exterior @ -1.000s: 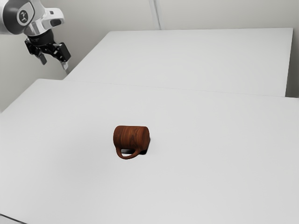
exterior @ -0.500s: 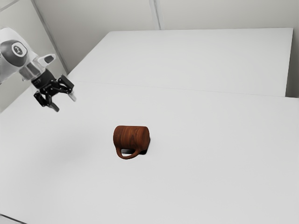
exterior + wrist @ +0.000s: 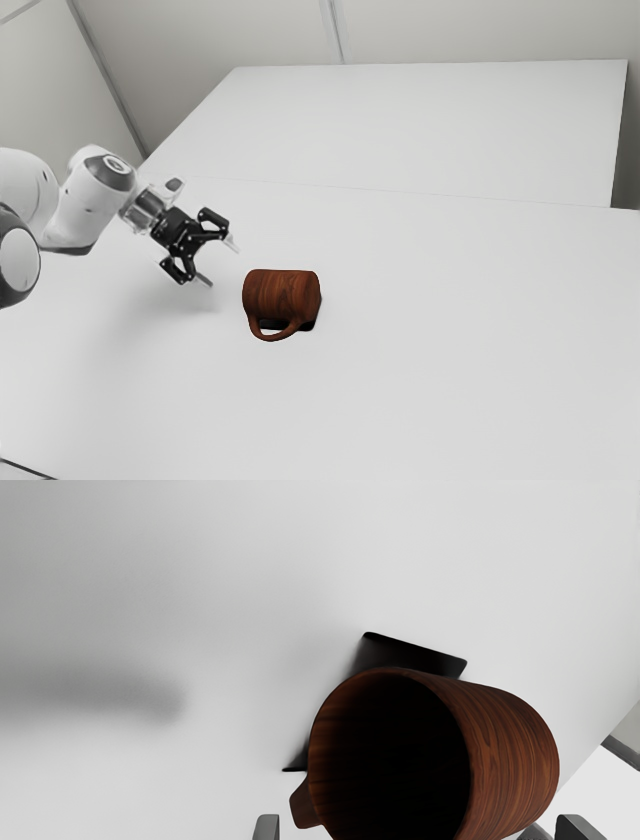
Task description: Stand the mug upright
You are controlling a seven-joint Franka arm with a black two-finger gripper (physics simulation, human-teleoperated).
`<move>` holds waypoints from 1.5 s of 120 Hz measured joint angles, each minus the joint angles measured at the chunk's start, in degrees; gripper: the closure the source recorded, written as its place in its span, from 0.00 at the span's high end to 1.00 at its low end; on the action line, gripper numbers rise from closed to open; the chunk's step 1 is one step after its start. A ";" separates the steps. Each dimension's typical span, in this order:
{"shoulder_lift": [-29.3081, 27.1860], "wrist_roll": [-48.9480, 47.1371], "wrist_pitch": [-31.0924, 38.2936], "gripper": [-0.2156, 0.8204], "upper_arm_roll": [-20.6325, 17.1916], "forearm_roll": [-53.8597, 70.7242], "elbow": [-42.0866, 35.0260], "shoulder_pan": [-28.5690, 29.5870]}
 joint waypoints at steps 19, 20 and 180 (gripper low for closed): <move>2.56 0.29 0.81 0.79 0.00 -6.93 -0.83 -0.14; 2.65 0.31 0.84 0.79 0.00 -7.29 -0.90 -0.16; -2.80 -0.07 11.64 0.08 -3.42 0.61 -0.18 -9.09</move>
